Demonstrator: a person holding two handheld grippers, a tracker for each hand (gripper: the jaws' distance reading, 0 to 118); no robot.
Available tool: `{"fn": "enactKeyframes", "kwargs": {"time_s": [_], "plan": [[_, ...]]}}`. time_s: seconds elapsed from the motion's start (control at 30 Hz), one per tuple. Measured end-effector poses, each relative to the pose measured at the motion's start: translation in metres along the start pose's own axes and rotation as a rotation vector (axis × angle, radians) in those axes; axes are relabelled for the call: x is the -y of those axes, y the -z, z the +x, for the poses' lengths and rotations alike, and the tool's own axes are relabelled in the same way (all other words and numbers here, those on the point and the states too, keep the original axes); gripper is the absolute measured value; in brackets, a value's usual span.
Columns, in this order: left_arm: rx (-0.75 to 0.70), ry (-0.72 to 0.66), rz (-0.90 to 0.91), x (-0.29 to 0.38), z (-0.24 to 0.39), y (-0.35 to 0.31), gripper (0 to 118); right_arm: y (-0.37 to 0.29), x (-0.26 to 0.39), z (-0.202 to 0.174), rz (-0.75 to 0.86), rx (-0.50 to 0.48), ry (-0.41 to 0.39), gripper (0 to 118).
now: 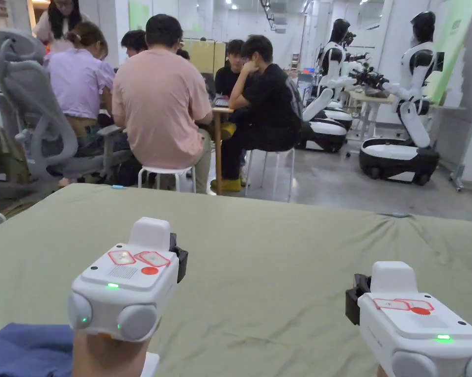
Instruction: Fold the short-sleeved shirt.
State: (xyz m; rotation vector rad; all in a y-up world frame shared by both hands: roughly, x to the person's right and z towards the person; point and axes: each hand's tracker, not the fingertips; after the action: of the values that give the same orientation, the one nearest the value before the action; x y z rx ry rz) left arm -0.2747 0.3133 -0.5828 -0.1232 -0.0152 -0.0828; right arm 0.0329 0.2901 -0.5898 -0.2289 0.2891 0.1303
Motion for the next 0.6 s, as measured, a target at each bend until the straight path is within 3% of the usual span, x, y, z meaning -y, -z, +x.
{"fn": "enactKeyframes", "kwargs": {"time_s": [0.13, 0.47, 0.53, 0.6], "plan": [[-0.001, 0.003, 0.072, -0.026, 0.037, -0.022, 0, -0.043, -0.007, 0.019, 0.064, 0.037, -0.045, 0], [-0.008, -0.001, 0.098, -0.037, 0.061, -0.034, 0, -0.057, -0.006, 0.032, 0.06, 0.043, -0.001, 0], [0.002, -0.002, 0.093, -0.039, 0.063, -0.033, 6, -0.056, -0.005, 0.031, 0.057, 0.034, 0.006, 1], [0.006, 0.007, 0.096, -0.038, 0.065, -0.033, 21, -0.053, -0.005, 0.029, 0.059, 0.031, 0.007, 11]]}}
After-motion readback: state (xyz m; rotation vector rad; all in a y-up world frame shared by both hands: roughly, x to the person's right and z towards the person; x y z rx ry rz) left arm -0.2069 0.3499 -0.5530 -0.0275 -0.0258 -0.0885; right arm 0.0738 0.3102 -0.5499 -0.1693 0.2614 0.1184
